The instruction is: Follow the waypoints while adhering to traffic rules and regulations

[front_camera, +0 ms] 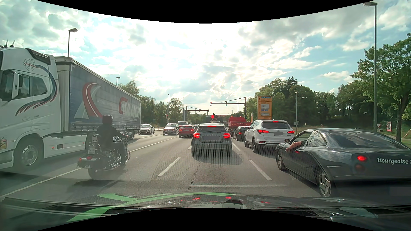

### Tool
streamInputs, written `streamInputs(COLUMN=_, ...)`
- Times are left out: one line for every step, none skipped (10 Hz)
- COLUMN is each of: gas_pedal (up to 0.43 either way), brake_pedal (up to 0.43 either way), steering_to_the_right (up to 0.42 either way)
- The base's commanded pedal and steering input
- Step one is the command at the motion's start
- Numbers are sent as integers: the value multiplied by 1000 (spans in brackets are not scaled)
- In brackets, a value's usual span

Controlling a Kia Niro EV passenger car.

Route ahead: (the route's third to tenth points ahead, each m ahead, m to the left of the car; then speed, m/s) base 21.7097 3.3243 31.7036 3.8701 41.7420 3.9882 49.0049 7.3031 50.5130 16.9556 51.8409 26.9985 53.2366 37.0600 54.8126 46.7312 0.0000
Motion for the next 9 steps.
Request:
streamInputs(gas_pedal=0, brake_pedal=549, steering_to_the_right=-8)
streamInputs(gas_pedal=0, brake_pedal=549, steering_to_the_right=-8)
streamInputs(gas_pedal=0, brake_pedal=543, steering_to_the_right=-8)
streamInputs(gas_pedal=0, brake_pedal=549, steering_to_the_right=-8)
streamInputs(gas_pedal=0, brake_pedal=549, steering_to_the_right=-8)
streamInputs(gas_pedal=0, brake_pedal=543, steering_to_the_right=-8)
streamInputs(gas_pedal=0, brake_pedal=549, steering_to_the_right=-8)
streamInputs(gas_pedal=0, brake_pedal=549, steering_to_the_right=-8)
streamInputs(gas_pedal=0, brake_pedal=549, steering_to_the_right=-8)
